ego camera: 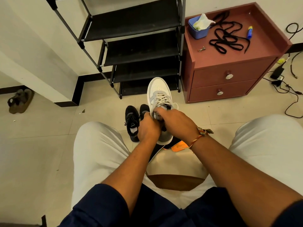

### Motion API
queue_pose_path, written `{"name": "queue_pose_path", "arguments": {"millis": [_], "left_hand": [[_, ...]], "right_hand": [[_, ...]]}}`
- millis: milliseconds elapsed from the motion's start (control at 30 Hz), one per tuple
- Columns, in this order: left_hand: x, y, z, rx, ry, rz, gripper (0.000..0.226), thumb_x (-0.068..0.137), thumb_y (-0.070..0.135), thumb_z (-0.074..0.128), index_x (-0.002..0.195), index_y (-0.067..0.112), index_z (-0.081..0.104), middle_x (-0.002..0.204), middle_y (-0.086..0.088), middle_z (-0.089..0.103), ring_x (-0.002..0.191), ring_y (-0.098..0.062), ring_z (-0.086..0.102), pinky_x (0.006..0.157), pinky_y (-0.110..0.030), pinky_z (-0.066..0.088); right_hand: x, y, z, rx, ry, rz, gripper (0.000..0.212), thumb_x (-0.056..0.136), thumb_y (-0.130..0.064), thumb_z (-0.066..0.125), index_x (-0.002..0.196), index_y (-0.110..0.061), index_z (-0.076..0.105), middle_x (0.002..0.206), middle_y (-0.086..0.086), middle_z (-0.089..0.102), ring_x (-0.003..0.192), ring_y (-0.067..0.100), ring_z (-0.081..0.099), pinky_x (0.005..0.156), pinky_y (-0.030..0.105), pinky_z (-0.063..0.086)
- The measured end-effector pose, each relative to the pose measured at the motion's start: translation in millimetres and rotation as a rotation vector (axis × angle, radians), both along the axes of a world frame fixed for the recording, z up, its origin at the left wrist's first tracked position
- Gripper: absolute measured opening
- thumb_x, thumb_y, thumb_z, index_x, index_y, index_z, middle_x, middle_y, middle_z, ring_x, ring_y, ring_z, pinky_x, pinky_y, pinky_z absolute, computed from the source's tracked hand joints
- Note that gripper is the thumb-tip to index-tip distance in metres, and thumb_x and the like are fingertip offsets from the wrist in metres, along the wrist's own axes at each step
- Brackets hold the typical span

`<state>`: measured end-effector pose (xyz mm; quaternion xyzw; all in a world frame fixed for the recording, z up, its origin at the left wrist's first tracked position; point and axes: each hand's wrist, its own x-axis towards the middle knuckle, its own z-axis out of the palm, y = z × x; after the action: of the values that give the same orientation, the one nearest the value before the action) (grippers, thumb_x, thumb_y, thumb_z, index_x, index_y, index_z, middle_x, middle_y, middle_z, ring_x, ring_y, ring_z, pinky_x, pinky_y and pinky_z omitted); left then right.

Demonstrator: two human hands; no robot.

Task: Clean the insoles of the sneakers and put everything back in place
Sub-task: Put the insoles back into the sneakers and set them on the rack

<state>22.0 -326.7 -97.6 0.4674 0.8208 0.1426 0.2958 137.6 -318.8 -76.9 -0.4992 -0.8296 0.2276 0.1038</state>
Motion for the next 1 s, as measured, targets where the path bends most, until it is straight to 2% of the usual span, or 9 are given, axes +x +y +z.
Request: {"name": "queue_pose_path", "arguments": {"millis": [133, 233, 300, 433, 533, 633, 767, 867, 1000], "left_hand": [[-4, 2, -2, -0.011, 0.022, 0.004, 0.023, 0.1, 0.026, 0.046, 0.119, 0.016, 0.053, 0.114, -0.013, 0.064, 0.102, -0.034, 0.062, 0.082, -0.046, 0.052], [-5, 3, -4, -0.007, -0.015, 0.036, 0.026, 0.1, 0.026, 0.044, 0.123, 0.017, 0.054, 0.115, -0.012, 0.064, 0.104, -0.035, 0.062, 0.088, -0.05, 0.053], [-5, 3, -5, 0.006, -0.029, 0.049, 0.026, 0.102, 0.027, 0.043, 0.123, 0.018, 0.054, 0.114, -0.011, 0.064, 0.103, -0.033, 0.062, 0.085, -0.048, 0.053], [-4, 5, -7, 0.012, -0.026, 0.052, 0.024, 0.103, 0.026, 0.044, 0.123, 0.018, 0.054, 0.111, -0.009, 0.064, 0.101, -0.03, 0.062, 0.074, -0.04, 0.046], [-2, 5, -9, 0.011, -0.031, 0.047, 0.024, 0.103, 0.025, 0.044, 0.124, 0.018, 0.054, 0.112, -0.009, 0.064, 0.101, -0.03, 0.062, 0.076, -0.04, 0.048], [-2, 5, -10, 0.016, -0.021, 0.035, 0.025, 0.103, 0.024, 0.044, 0.125, 0.018, 0.054, 0.113, -0.01, 0.065, 0.103, -0.031, 0.062, 0.078, -0.042, 0.049], [-3, 4, -10, 0.011, -0.003, 0.028, 0.025, 0.103, 0.026, 0.043, 0.124, 0.018, 0.054, 0.112, -0.01, 0.065, 0.102, -0.033, 0.063, 0.082, -0.045, 0.053], [-3, 3, -9, 0.012, -0.008, 0.028, 0.026, 0.102, 0.027, 0.044, 0.125, 0.018, 0.054, 0.113, -0.011, 0.065, 0.102, -0.033, 0.063, 0.084, -0.047, 0.054], [-3, 4, -7, 0.02, -0.018, 0.047, 0.025, 0.103, 0.028, 0.044, 0.124, 0.018, 0.054, 0.111, -0.01, 0.065, 0.098, -0.03, 0.062, 0.076, -0.042, 0.051]], "right_hand": [[6, 3, 0, -0.071, 0.132, -0.011, 0.037, 0.093, -0.009, 0.059, 0.125, -0.023, 0.048, 0.111, 0.01, 0.066, 0.097, 0.028, 0.065, 0.078, 0.032, 0.053], [13, 10, -1, 0.154, 0.413, -0.315, 0.018, 0.091, -0.009, 0.065, 0.104, -0.018, 0.058, 0.104, 0.0, 0.061, 0.092, 0.014, 0.06, 0.079, 0.026, 0.054], [20, 15, -3, 0.187, 0.5, -0.533, 0.017, 0.091, -0.013, 0.067, 0.107, -0.015, 0.061, 0.111, 0.003, 0.057, 0.092, 0.013, 0.059, 0.073, 0.014, 0.045], [29, 23, -25, -0.224, 0.541, -0.813, 0.036, 0.089, -0.034, 0.071, 0.118, -0.014, 0.061, 0.122, 0.01, 0.058, 0.103, 0.022, 0.062, 0.085, 0.028, 0.05], [26, 22, -31, -0.409, 0.711, -0.839, 0.033, 0.086, -0.046, 0.071, 0.1, -0.016, 0.068, 0.101, 0.006, 0.07, 0.095, 0.024, 0.068, 0.084, 0.047, 0.059], [22, 18, -25, -0.307, 0.674, -0.821, 0.019, 0.088, -0.037, 0.072, 0.085, -0.02, 0.066, 0.082, 0.0, 0.07, 0.08, 0.02, 0.07, 0.074, 0.043, 0.062], [13, 9, -13, -0.317, 0.746, -0.712, 0.016, 0.089, -0.03, 0.073, 0.092, -0.014, 0.072, 0.077, 0.0, 0.073, 0.075, 0.015, 0.073, 0.074, 0.031, 0.061], [7, -1, -12, -0.293, 0.427, -0.52, 0.015, 0.092, -0.033, 0.069, 0.094, -0.021, 0.078, 0.086, -0.001, 0.075, 0.084, 0.017, 0.07, 0.079, 0.031, 0.058], [10, -4, -10, -0.158, 0.259, -0.656, 0.024, 0.084, -0.041, 0.074, 0.099, -0.024, 0.068, 0.097, 0.0, 0.067, 0.09, 0.021, 0.064, 0.073, 0.031, 0.053]]}}
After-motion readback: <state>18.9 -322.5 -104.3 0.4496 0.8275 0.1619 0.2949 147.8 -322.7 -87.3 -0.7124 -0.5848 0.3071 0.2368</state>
